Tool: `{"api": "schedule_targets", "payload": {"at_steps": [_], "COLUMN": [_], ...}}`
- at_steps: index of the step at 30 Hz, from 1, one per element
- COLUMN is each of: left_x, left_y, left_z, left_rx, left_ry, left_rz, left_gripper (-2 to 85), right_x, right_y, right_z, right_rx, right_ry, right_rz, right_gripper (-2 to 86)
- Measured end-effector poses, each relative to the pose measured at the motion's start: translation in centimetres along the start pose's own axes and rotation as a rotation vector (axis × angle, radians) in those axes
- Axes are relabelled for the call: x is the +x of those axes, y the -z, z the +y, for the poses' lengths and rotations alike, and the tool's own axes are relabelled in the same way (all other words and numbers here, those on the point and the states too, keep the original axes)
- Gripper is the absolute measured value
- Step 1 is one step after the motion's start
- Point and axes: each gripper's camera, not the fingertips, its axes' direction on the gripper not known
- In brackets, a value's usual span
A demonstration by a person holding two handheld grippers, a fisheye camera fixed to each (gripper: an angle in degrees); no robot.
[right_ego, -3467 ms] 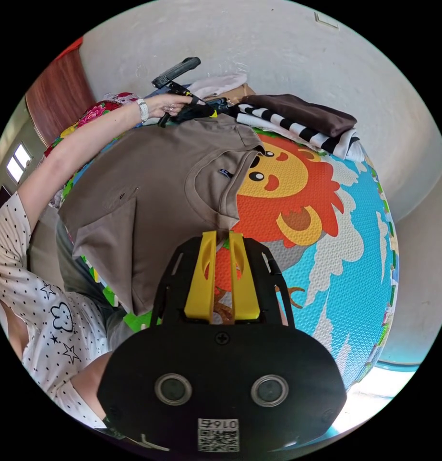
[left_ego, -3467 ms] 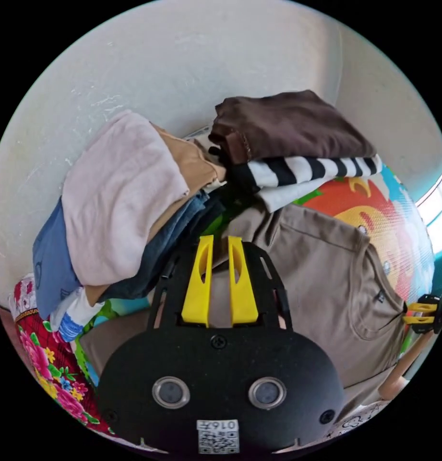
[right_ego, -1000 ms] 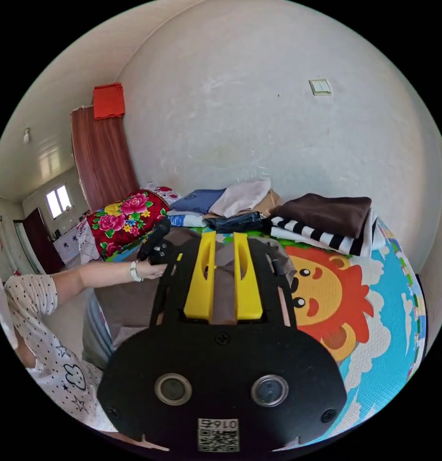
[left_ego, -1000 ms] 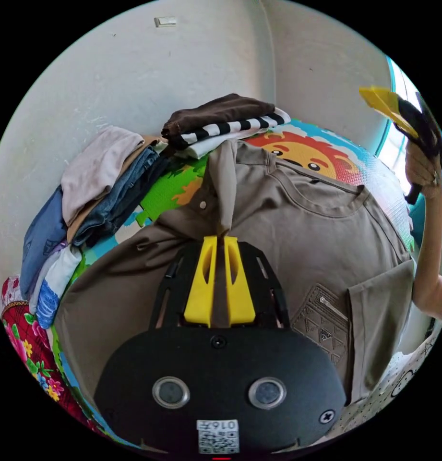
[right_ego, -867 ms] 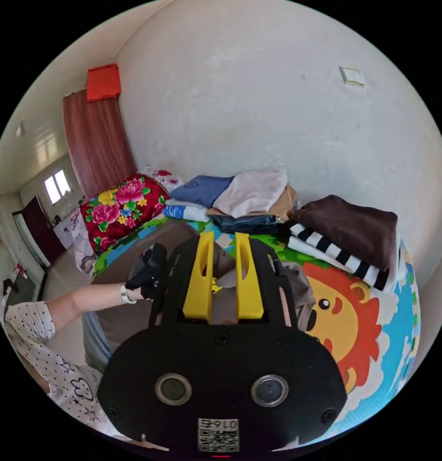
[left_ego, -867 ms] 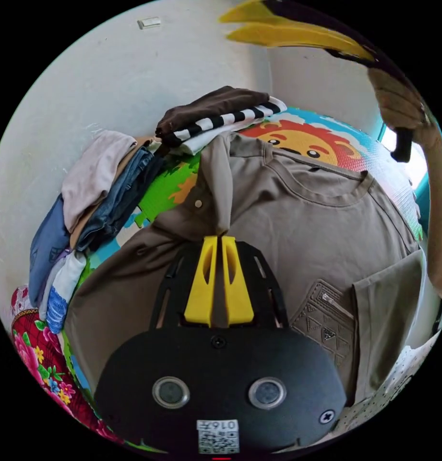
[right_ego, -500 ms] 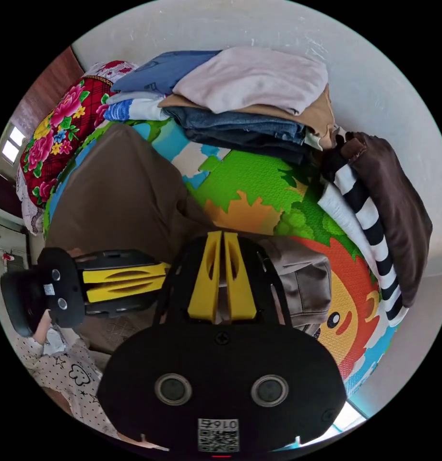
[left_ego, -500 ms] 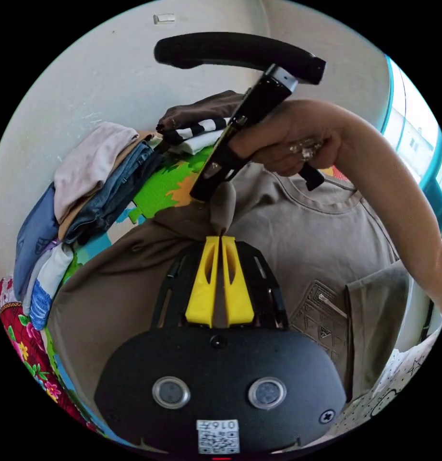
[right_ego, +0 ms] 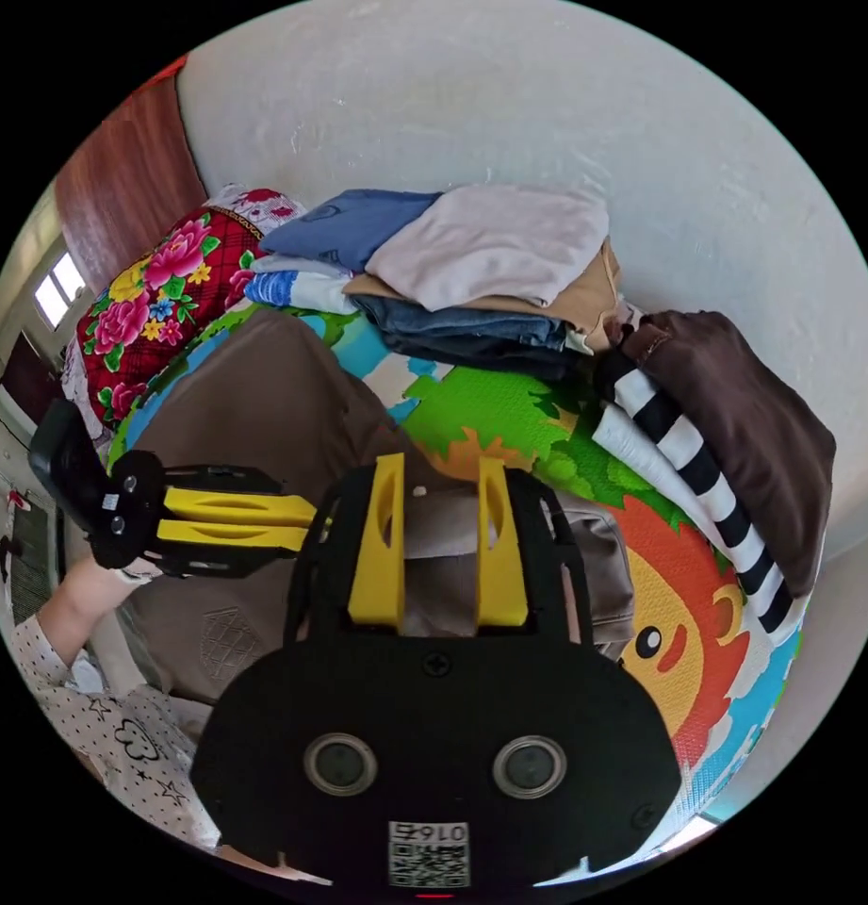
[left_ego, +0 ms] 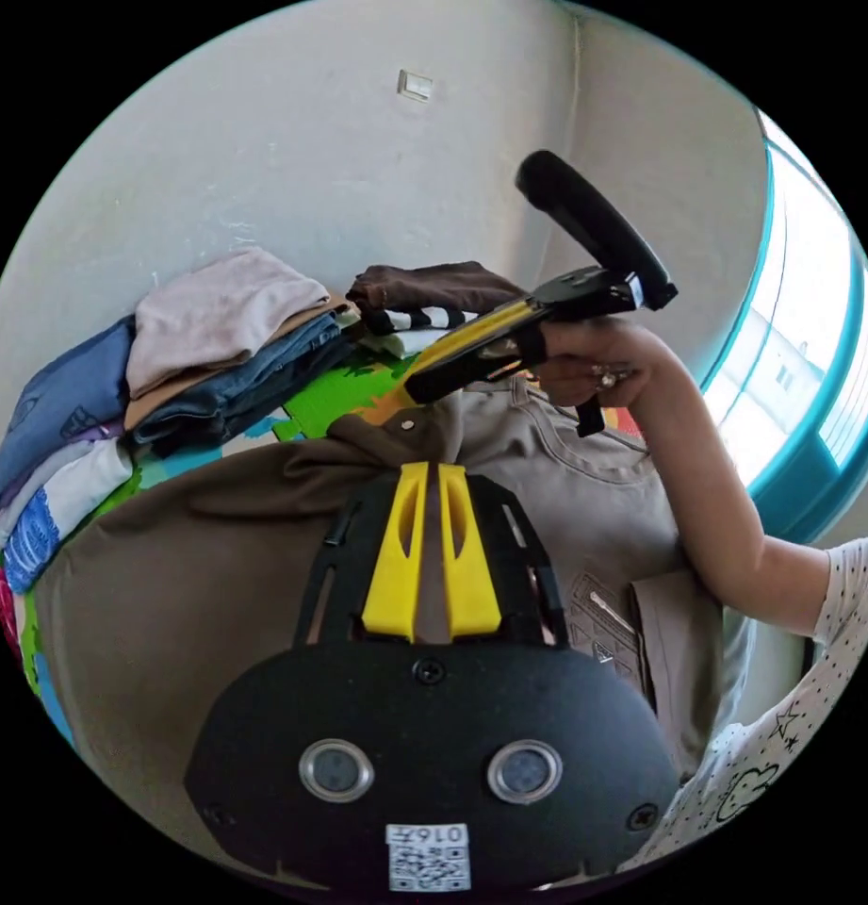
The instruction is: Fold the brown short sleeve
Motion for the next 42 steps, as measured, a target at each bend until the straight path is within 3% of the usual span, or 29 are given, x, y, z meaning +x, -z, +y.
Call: {"api": "schedule_targets", "payload": {"at_steps": [6, 10, 16, 18, 20, 26, 34, 38, 42], "left_x": [-1.1, -2.2, -3.5, -4.1, -4.7, -6.8, -9.0, -12.8, -15.6], "left_y": [1.7, 3.1, 4.9, 5.8, 6.7, 8.7, 7.6, 6.1, 5.7], "left_z": [0.0, -0.9, -3.9, -5.1, -5.5, -5.7, -7.4, -8.7, -9.2], "left_rx": [0.003, 0.023, 0.03, 0.05, 0.093, 0.116, -0.069, -0.235, -0.288], "left_ry": [0.014, 0.047, 0.048, 0.069, 0.109, 0.146, 0.086, 0.244, 0.29], "left_rz": [-0.047, -0.057, -0.098, -0.075, -0.077, -0.193, -0.182, -0.209, -0.064], "left_gripper": [-0.8, -0.7, 2.4, 3.6, 3.5, 1.9, 6.0, 7.3, 8.7], "right_x": [-2.1, -3.2, -5.7, -8.1, -10.2, -15.6, -13.8, -16.5, -19.2], "right_y": [-3.1, -2.5, 3.2, 5.2, 5.8, 3.5, 2.6, -0.3, -2.2], "right_z": [-1.0, -1.1, 0.4, 1.7, 2.8, 6.5, 3.8, 3.9, 5.1], "right_rx": [-0.12, -0.066, 0.236, 0.382, 0.406, 0.057, 0.074, -0.058, -0.106], "right_ry": [0.127, 0.165, 0.206, 0.305, 0.433, 0.95, 0.638, 0.793, 1.025], "right_rz": [-0.03, -0.026, 0.077, 0.159, 0.186, -0.023, -0.021, 0.02, -0.064], "right_gripper": [6.8, 3.0, 1.9, 1.9, 2.2, 6.0, 7.3, 8.3, 8.8]}}
